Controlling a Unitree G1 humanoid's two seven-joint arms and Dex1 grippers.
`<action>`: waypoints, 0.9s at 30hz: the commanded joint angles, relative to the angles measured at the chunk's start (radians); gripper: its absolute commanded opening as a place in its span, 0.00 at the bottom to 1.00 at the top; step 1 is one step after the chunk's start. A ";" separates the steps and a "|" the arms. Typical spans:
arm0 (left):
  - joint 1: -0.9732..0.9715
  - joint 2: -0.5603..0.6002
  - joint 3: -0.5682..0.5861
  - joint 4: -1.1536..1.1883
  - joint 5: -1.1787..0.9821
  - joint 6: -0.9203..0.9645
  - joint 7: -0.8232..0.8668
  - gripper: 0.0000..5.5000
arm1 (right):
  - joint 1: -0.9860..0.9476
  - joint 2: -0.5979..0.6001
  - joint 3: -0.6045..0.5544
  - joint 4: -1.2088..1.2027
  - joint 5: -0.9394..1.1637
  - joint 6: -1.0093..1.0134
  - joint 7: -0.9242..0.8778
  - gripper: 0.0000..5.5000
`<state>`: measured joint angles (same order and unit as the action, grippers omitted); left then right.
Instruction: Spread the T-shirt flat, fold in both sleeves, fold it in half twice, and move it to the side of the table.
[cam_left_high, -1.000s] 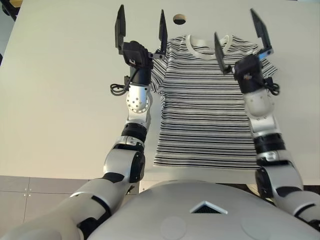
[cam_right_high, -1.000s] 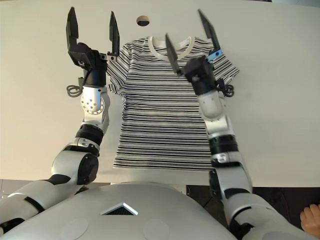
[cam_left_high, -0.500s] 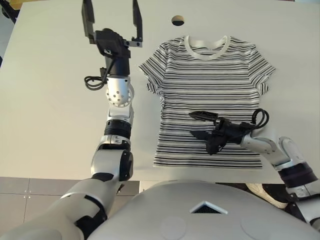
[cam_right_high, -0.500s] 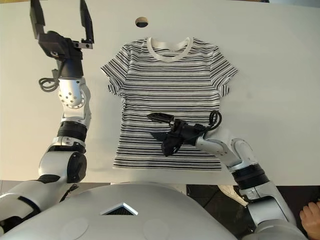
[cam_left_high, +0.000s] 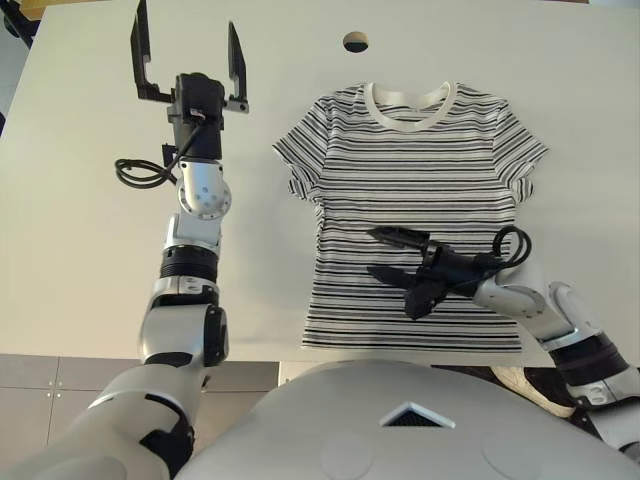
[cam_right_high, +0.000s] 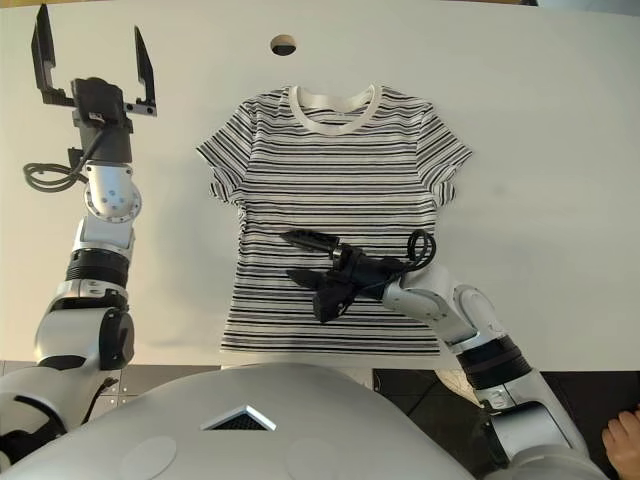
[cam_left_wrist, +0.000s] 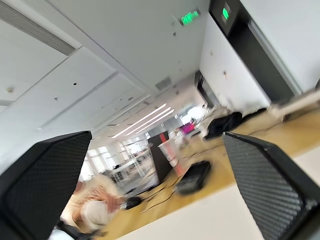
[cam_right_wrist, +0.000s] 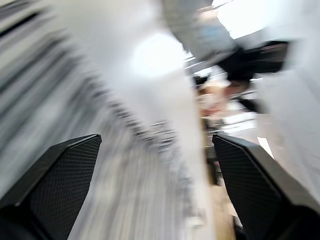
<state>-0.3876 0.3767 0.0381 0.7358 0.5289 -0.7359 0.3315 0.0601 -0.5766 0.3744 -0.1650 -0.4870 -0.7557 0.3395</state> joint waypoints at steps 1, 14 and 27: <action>0.006 0.140 -0.130 0.008 0.205 0.156 -0.009 0.88 | -0.045 0.070 -0.128 -0.069 0.189 0.076 -0.072 0.75; -0.106 0.262 -0.564 0.116 0.440 0.136 -0.331 0.88 | -0.024 0.067 -0.241 -0.096 0.256 0.131 -0.069 0.75; -0.177 0.243 -0.715 0.112 0.437 0.097 -0.345 0.88 | 0.015 0.094 -0.263 -0.096 0.249 0.134 -0.071 0.75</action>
<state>-0.6108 0.6397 -0.6184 0.8184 0.9269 -0.6173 0.0389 0.0741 -0.4860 0.1226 -0.2648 -0.2327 -0.6280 0.2683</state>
